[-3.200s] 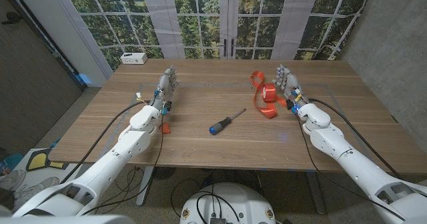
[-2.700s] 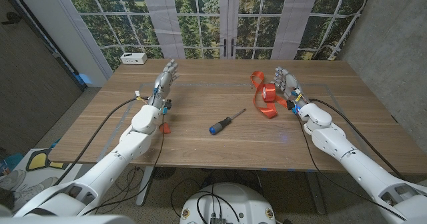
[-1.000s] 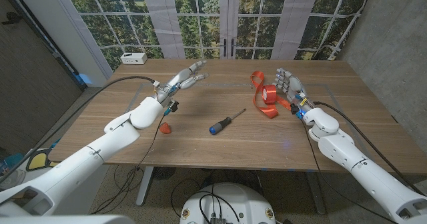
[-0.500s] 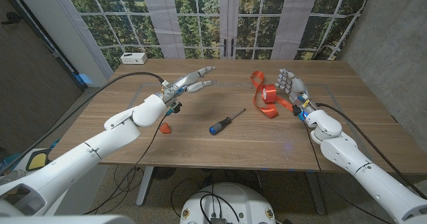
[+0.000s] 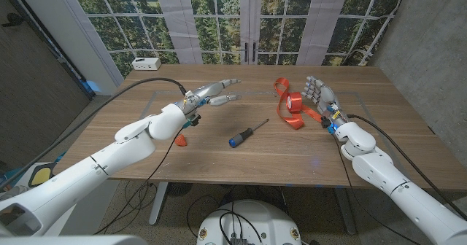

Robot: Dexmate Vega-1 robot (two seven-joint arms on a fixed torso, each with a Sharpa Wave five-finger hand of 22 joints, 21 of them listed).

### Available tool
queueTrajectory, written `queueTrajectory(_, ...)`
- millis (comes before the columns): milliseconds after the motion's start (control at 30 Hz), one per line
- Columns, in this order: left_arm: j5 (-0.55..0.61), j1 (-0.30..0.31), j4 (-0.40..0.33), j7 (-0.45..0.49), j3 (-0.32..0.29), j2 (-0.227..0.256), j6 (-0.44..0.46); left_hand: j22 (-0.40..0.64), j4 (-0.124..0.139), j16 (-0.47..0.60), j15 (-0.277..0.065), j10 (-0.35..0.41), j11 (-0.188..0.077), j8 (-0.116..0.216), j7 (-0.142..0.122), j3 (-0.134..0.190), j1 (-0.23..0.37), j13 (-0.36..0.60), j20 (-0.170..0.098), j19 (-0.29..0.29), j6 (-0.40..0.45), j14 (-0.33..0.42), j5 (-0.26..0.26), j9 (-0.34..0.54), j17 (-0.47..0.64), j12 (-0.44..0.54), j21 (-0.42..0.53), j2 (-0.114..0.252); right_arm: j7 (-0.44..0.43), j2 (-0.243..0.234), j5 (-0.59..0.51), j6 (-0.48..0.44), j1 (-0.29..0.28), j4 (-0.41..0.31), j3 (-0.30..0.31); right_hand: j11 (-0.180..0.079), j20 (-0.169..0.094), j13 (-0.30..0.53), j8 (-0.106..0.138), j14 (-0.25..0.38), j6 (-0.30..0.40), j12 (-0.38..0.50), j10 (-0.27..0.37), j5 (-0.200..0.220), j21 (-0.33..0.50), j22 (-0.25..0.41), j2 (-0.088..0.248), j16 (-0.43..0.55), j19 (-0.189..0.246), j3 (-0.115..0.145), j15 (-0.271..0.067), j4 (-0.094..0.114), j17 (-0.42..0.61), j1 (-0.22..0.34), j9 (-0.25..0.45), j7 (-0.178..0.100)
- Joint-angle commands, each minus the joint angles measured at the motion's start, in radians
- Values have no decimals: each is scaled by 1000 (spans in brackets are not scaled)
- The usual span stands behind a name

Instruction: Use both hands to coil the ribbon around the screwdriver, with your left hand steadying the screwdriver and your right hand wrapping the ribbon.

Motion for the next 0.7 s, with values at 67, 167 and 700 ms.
queueTrajectory(67,185,-11,-125,-62,53,21,181,1,-14,7,-19,50,-14,13,10,-9,28,2,-9,33,60,45,-3,6,2,9,12,-17,-6,-11,9,15,-39,-21,17,9,0,4,1,4,13,5,10,-3,-3,5,0,7,4,-2,1,-6,6,13,5,1)
queueTrajectory(167,218,-8,-141,-59,59,21,197,1,-18,10,-31,74,-19,17,13,-18,40,2,-15,56,94,71,-2,7,1,10,18,-31,-5,-14,12,15,-45,-24,22,10,0,4,2,4,15,5,11,-3,-3,5,1,7,4,-2,0,-6,6,13,5,1)
queueTrajectory(700,491,-38,-219,-222,140,1,368,-2,-15,105,-130,370,-52,113,8,-134,163,40,-92,214,432,355,20,36,40,76,51,-169,4,-18,15,18,-49,-24,26,15,1,5,2,6,25,6,21,-5,-9,6,1,9,8,-6,2,-8,9,10,5,3)
